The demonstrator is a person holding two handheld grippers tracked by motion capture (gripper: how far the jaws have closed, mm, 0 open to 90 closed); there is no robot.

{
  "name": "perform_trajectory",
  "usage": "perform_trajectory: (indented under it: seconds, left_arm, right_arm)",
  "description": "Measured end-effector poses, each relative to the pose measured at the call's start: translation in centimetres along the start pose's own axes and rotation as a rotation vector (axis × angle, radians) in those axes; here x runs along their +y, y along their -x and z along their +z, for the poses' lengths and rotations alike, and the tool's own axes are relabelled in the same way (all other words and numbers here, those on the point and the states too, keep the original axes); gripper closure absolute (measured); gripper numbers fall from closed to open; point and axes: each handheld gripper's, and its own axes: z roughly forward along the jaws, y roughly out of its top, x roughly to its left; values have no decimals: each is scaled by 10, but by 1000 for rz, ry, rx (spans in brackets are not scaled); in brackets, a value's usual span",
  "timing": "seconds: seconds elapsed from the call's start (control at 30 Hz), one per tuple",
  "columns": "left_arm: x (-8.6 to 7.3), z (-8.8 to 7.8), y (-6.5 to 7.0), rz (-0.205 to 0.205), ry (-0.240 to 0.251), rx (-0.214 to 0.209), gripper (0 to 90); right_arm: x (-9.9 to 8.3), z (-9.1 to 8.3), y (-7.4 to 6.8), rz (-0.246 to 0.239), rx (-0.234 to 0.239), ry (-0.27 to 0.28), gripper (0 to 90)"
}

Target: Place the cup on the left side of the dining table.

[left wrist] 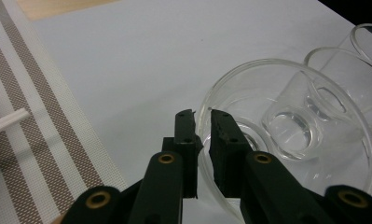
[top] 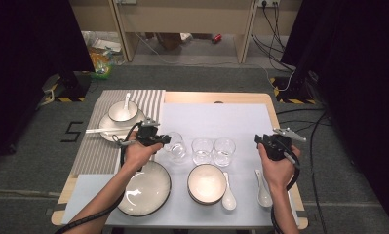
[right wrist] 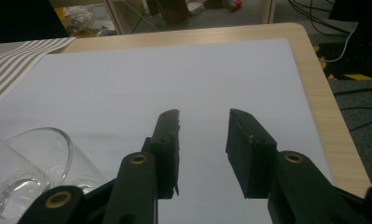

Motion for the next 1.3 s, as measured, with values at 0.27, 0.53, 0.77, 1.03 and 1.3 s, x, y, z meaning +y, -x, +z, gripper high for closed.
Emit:
perform_trajectory:
  seconds: [0.27, 0.53, 0.77, 1.03, 1.3]
  left_arm:
    - [1, -5, -5, 4, -4, 8, 814]
    - [0, -12, -10, -4, 6, 18, 816]
    - [0, -19, -17, -17, 21, 34, 817]
    - [1, -29, -26, -25, 31, 56, 818]
    - [-1, -41, -38, -39, 49, 84, 819]
  right_arm:
    - [0, 0, 0, 0, 1, 1, 646]
    - [0, 0, -1, -4, 1, 2, 645]
    - [1, -1, -1, -6, 4, 5, 645]
    - [1, -1, -2, -7, 3, 3, 645]
    - [1, 0, -3, -5, 6, 4, 645]
